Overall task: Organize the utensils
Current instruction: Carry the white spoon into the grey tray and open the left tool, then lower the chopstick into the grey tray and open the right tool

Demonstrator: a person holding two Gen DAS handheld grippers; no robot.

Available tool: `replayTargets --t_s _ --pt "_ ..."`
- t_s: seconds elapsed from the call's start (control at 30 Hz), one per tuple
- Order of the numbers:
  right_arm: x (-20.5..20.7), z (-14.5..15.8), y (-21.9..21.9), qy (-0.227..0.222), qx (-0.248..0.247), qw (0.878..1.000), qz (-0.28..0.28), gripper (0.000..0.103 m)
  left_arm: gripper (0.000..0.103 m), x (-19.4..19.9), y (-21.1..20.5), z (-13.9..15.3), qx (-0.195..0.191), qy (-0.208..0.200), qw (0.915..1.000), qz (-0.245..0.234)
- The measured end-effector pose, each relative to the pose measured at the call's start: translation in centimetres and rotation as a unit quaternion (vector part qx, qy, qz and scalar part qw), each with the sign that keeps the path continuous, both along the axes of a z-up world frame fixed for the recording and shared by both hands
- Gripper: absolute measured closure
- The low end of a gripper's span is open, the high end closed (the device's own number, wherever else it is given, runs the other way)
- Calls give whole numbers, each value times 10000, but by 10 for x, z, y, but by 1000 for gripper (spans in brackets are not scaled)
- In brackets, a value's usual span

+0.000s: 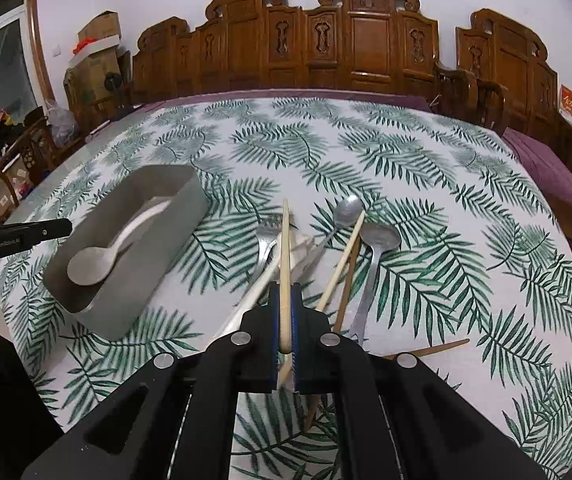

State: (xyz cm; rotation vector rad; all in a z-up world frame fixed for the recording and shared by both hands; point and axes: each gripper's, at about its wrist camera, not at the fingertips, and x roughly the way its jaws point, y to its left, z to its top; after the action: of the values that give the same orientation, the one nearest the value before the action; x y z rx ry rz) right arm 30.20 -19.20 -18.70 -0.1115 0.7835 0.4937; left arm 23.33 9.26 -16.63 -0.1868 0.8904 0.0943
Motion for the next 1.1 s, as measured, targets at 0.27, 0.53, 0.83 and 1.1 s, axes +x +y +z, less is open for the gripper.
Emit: replayTargets --t_s 0.27,0.53,0.83,1.1 --pt "-23 43 26 -418 96 9988 237 97 99 -7 3 21 100 -283 9992 -262" --pt "-35 52 84 -379 99 9972 631 97 97 -14 10 36 137 -501 9976 -457" --pt "-22 20 147 13 -156 9972 729 97 97 -18 26 38 23 -547 9976 -428" --pt "-16 2 170 220 -253 9966 758 97 97 -18 26 38 15 -559 9974 -450"
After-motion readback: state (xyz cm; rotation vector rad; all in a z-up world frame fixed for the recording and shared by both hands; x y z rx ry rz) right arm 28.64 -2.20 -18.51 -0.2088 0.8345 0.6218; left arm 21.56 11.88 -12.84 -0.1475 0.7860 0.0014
